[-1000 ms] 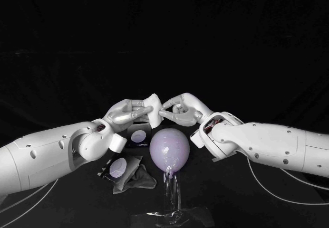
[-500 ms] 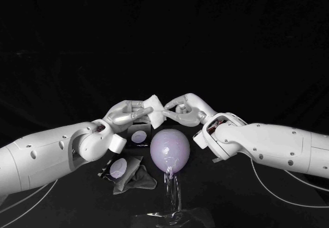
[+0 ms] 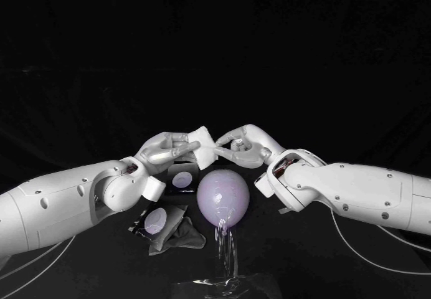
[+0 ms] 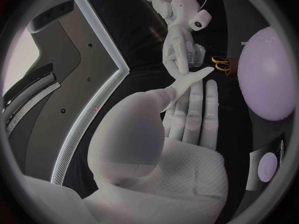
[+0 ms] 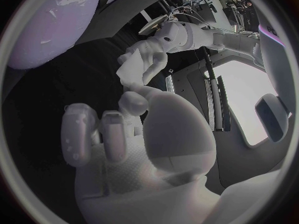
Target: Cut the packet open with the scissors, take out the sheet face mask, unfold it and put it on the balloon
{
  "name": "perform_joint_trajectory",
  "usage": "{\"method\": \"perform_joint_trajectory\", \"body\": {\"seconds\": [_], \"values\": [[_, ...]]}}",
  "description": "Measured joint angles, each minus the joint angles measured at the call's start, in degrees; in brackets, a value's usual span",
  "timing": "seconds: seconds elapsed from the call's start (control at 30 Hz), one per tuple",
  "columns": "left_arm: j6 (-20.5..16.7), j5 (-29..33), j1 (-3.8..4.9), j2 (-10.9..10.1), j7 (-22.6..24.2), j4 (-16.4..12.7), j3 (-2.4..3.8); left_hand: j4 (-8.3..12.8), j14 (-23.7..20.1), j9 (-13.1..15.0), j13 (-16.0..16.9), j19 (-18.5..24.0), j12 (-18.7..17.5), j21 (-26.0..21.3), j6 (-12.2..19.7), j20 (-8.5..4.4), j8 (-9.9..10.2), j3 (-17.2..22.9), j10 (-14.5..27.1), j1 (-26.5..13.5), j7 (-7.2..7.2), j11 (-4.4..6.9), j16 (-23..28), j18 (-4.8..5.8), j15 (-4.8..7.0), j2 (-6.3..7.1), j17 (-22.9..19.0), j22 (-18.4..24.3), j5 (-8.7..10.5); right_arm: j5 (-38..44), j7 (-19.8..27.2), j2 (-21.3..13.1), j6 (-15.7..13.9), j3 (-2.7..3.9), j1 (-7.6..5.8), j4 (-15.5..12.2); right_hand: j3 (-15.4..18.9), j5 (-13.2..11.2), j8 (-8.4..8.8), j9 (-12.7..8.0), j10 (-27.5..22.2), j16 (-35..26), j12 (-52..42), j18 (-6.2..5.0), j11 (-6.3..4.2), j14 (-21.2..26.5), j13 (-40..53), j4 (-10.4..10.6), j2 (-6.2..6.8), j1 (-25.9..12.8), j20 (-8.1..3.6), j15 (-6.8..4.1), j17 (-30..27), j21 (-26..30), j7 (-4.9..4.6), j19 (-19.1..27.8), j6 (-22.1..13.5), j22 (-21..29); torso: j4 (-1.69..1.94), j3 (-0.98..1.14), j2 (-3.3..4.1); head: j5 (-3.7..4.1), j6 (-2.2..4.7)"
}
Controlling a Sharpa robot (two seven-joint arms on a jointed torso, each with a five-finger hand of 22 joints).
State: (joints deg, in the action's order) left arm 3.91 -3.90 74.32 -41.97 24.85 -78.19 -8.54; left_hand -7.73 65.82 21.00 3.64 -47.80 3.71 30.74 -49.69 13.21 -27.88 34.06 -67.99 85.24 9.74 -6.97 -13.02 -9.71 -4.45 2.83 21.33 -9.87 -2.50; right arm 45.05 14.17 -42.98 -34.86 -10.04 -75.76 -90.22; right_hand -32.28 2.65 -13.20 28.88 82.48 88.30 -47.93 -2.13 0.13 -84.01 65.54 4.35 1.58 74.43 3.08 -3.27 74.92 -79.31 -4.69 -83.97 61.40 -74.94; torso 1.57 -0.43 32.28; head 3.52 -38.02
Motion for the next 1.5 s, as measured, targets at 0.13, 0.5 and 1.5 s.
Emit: {"method": "perform_joint_trajectory", "body": {"seconds": [0.13,0.5,1.5], "values": [[-0.1,0.0,0.00,0.0,-0.1,0.0,0.00,0.2,0.0,0.0,0.0,0.0,0.0,0.0,0.0,0.00,0.0,0.2,0.0,-0.2,0.00,0.00,0.0,0.01,-0.01,0.20,0.1,-0.1,0.01,0.1,-0.1,-0.1,0.2,0.00,0.00,-0.1,-0.2,0.0,0.17,0.2,-0.1,-0.1,0.5,0.00,0.10,0.0,-0.4,-0.1,0.00,0.0,0.00,0.01,0.0,0.3,-0.09,0.0,-0.1,0.0,0.03,-0.01,0.02,-0.05,0.01],[-0.4,-0.1,-0.01,0.0,-0.1,0.0,-0.01,0.2,0.1,0.0,0.0,0.0,0.0,0.0,0.0,0.00,0.0,0.2,0.0,0.0,-0.02,0.00,0.0,0.03,0.12,0.03,0.1,-0.1,-0.09,0.2,-0.4,-0.4,0.2,0.01,-0.02,-0.4,-0.9,0.1,-0.04,1.4,-0.7,-0.8,3.5,0.00,0.28,0.0,-1.9,-2.0,2.22,-2.2,0.32,0.01,0.0,1.3,-0.33,0.5,-0.9,0.0,0.03,-0.01,0.02,-0.32,0.04],[-0.8,-2.4,0.02,-0.1,-0.1,-0.1,0.02,0.2,0.1,0.0,0.0,0.0,0.0,0.3,0.3,0.00,0.0,0.2,0.0,0.0,-0.08,0.00,0.0,0.44,0.10,-0.01,0.1,-0.2,-0.12,-5.9,1.4,1.5,-2.5,0.25,-0.47,2.2,5.2,0.6,5.91,-1.2,-4.9,-4.4,10.5,-0.92,2.85,0.1,-5.8,2.7,4.13,-4.9,2.30,2.17,0.0,6.3,-3.47,3.6,-7.6,0.0,0.03,-0.01,0.03,-0.89,0.83]]}}
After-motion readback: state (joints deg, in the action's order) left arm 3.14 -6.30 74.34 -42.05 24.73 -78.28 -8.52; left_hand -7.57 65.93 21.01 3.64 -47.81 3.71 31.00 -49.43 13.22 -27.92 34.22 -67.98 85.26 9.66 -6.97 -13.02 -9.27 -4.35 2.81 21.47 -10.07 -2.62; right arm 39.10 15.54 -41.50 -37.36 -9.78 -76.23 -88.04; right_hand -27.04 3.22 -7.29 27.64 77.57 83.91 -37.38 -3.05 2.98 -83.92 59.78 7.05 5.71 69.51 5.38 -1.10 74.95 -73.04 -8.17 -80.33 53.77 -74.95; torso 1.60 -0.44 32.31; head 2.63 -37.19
